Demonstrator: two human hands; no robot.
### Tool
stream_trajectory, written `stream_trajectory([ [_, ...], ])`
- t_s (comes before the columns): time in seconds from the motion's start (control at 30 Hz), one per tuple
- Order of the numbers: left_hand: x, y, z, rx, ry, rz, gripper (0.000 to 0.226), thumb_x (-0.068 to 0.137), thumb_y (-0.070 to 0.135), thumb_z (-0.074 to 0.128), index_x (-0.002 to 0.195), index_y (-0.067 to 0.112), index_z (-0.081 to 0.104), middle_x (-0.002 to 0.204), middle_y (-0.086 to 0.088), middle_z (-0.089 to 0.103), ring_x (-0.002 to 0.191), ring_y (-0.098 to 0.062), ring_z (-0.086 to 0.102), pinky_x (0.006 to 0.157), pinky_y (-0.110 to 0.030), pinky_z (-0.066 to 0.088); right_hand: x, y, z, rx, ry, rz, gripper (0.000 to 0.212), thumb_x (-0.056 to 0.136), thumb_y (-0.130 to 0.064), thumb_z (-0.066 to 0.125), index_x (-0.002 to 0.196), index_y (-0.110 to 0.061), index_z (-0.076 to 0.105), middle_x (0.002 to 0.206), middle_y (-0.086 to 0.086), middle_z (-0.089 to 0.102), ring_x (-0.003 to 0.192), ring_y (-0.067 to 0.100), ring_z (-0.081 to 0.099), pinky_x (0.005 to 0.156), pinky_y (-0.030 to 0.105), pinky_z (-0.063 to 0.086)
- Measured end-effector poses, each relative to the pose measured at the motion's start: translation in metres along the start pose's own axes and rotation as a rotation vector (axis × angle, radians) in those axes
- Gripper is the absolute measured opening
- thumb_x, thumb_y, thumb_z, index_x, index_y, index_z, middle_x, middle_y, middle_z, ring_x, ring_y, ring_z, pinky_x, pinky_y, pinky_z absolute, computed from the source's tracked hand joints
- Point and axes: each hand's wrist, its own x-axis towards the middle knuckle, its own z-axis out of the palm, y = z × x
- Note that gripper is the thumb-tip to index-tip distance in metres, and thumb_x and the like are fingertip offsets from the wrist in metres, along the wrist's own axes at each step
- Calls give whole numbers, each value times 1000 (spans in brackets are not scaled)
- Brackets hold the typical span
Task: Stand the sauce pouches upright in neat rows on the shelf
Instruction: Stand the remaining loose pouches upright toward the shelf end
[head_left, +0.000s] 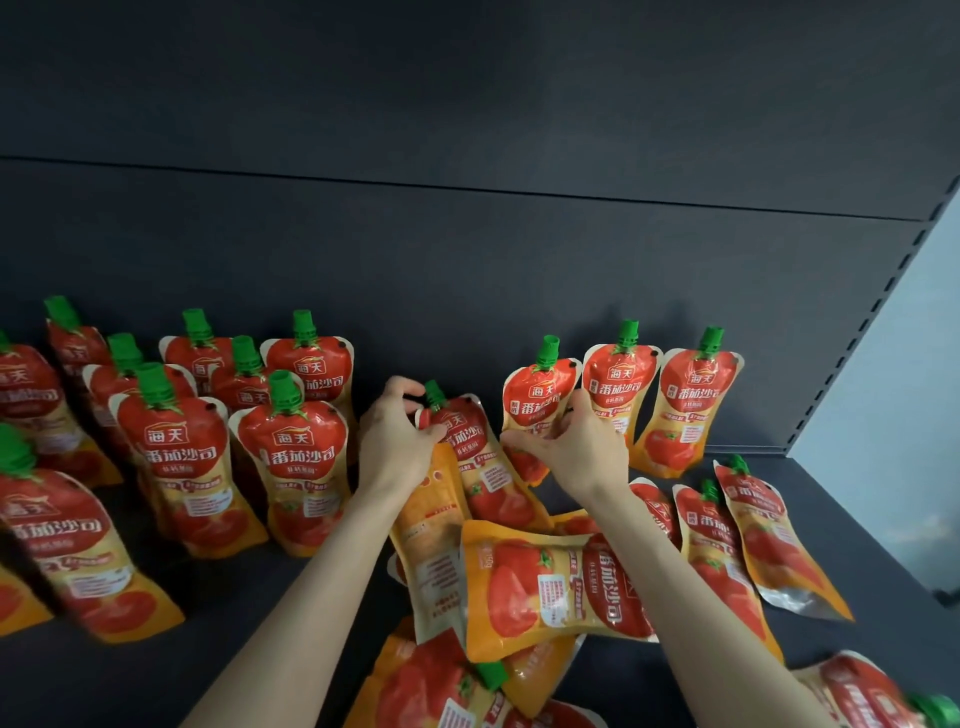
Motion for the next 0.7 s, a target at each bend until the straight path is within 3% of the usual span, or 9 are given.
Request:
stream_trajectory([
  [0.2,10,11,-3,-141,96,93,35,83,13,68,115,14,54,106,-2,61,87,-10,58,63,-14,43,-1,1,-5,27,-18,34,77,66,-64,69,118,-14,39,114,1,63,100,22,64,74,32,53],
  [0.37,16,23,-5,-208,221,218,28,81,12,70,107,8,61,95,4,61,86,-7,59,68,-8,45,3,2,-10,110,24,25,61,76,-54,67,116,-13,44,110,2,67,96,22,66,70,28,51],
  [0.47,15,22,-1,-256,249,268,23,81,13,70,103,9,64,93,8,61,83,0,59,72,-7,47,6,4,-7,229,-8,15,50,80,-42,68,115,-13,47,114,5,66,99,21,65,75,27,52],
  [0.57,12,14,-2,-376,190,215,21,84,15,67,104,13,64,91,15,60,82,9,57,67,-1,44,5,5,-4,301,-43,27,52,80,-35,71,119,-13,46,118,5,64,105,22,63,80,27,50],
  [0.7,1,1,3,-466,-30,69,20,82,23,69,98,25,58,91,20,59,82,7,57,58,-4,45,7,3,-1,337,-80,31,54,77,-32,74,120,-13,47,119,3,63,107,21,62,78,22,48],
])
